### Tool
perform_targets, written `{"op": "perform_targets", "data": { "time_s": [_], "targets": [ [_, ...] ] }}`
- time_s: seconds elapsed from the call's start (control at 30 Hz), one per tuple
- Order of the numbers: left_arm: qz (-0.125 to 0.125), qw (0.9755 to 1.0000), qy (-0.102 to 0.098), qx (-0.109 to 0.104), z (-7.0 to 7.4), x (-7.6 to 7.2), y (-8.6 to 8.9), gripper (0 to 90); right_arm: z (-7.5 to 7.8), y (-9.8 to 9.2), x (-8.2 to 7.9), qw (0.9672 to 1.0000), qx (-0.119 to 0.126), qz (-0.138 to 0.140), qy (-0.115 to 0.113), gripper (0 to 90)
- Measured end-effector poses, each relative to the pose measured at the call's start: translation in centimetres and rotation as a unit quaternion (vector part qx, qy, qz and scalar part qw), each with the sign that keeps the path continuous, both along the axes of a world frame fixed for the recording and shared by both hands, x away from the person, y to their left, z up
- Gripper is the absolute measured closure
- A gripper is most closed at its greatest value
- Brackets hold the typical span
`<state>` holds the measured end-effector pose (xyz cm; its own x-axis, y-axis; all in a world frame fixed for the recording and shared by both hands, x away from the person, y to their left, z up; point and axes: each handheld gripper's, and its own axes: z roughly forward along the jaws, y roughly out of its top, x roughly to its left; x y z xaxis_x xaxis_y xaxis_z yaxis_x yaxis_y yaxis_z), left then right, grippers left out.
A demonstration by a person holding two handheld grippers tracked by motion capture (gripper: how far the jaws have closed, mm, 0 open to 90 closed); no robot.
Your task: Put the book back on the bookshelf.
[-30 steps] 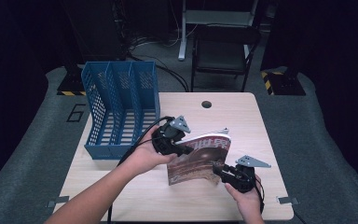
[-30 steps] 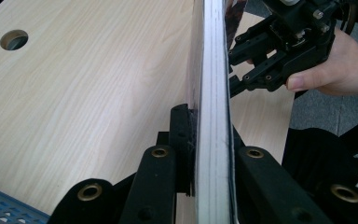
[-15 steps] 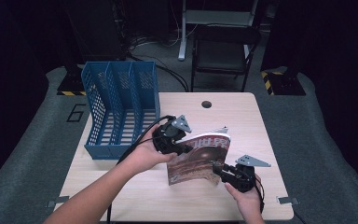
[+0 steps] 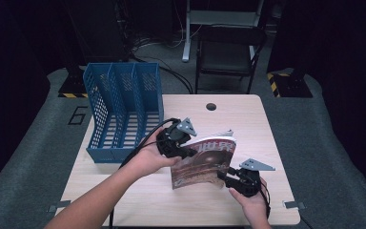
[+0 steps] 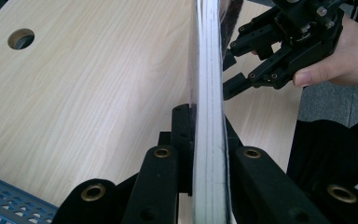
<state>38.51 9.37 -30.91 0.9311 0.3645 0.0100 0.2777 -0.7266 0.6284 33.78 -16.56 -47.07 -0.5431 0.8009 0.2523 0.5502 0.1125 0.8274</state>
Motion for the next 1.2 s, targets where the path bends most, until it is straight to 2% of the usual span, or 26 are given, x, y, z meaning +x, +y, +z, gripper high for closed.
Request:
{"op": "perform_targets", "data": {
  "time_s": [0.57,0.73,1.2],
  "targets": [
    [0.006,1.0,-0.001,0.002,0.05,0.24,-0.06,83.7,-0.43,-0.19,0.22,0.9999,0.003,-0.008,0.011,52.4],
    [0.006,1.0,0.005,-0.001,0.1,0.33,-0.13,83.7,-0.48,-0.21,0.27,0.9999,0.0,-0.008,0.013,52.2],
    [0.004,0.9999,0.005,0.009,0.89,0.41,-0.41,83.8,-0.54,-0.37,0.32,0.9998,0.003,-0.012,0.018,52.0]
  ]
}}
